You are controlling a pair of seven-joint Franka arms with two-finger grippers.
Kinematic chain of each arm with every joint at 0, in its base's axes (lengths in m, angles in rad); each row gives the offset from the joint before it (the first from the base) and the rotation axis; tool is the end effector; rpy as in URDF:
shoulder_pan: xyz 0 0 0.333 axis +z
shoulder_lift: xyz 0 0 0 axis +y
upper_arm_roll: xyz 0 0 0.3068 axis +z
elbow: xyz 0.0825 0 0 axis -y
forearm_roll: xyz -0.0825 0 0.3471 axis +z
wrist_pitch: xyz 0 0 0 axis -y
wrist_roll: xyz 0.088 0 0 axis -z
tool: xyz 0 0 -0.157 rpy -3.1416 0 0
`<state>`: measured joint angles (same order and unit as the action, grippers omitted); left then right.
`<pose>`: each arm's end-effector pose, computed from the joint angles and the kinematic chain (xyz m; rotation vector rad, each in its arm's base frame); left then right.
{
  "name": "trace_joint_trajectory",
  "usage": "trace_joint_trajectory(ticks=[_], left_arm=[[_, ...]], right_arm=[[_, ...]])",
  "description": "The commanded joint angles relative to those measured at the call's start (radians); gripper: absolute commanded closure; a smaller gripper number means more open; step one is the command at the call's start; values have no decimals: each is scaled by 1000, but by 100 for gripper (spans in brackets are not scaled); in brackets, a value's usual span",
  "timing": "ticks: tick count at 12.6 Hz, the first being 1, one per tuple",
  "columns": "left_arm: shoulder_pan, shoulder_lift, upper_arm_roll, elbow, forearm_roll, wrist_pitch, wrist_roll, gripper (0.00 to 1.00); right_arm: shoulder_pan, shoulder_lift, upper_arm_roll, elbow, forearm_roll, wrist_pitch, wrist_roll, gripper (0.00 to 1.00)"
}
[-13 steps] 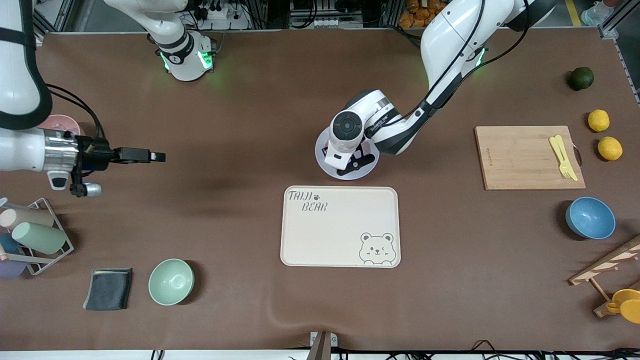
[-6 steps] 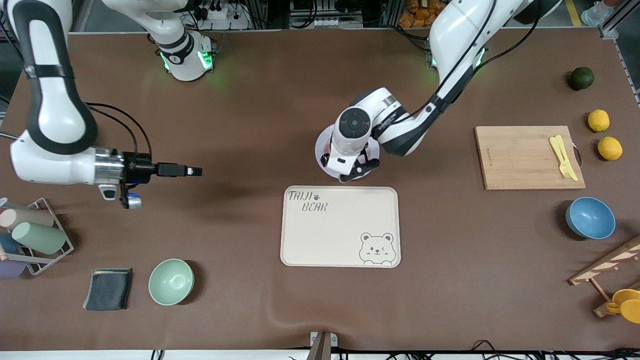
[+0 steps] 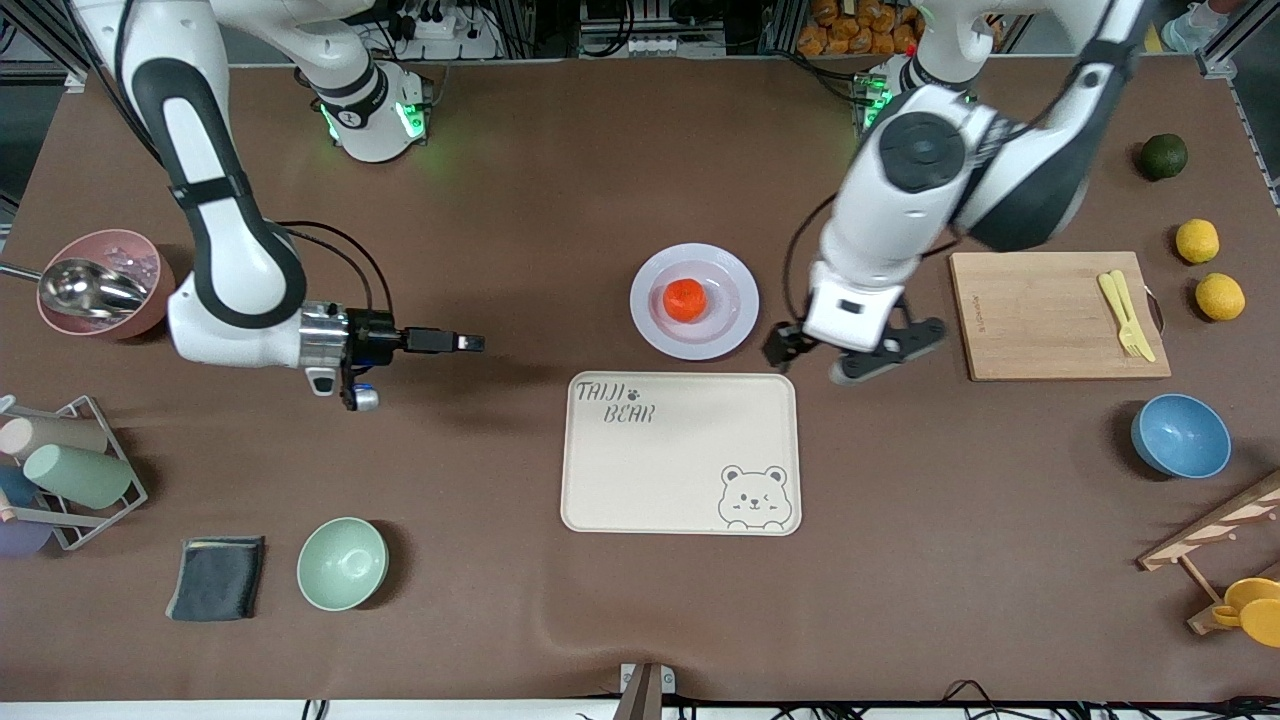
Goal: Place orange and plate with both arms
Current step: 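Release the orange on the plate while the right gripper approaches the plate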
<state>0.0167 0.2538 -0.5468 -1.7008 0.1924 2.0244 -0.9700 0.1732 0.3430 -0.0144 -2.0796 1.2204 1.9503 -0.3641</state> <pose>0.5430 -0.2711 0.4254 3.0392 0.5943 0.1741 0.5108 0.1896 0.2560 -2.0869 0.2766 0.3469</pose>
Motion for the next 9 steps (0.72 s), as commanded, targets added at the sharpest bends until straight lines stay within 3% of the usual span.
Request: trace_joint_trajectory(ticks=[1,6,9], left_arm=[[60,10,-9,108,19,-128,173,0],[182,-39,-10,162,12,-184,416,0],[204,-42,-10,219,5,-271,470,0]], right_arm=[[43,54,-4,-11,98,5,-67,0],[196,132,-6,-30,342,102,-206,0],[252,166,-4,-30,407,128,-234,6]])
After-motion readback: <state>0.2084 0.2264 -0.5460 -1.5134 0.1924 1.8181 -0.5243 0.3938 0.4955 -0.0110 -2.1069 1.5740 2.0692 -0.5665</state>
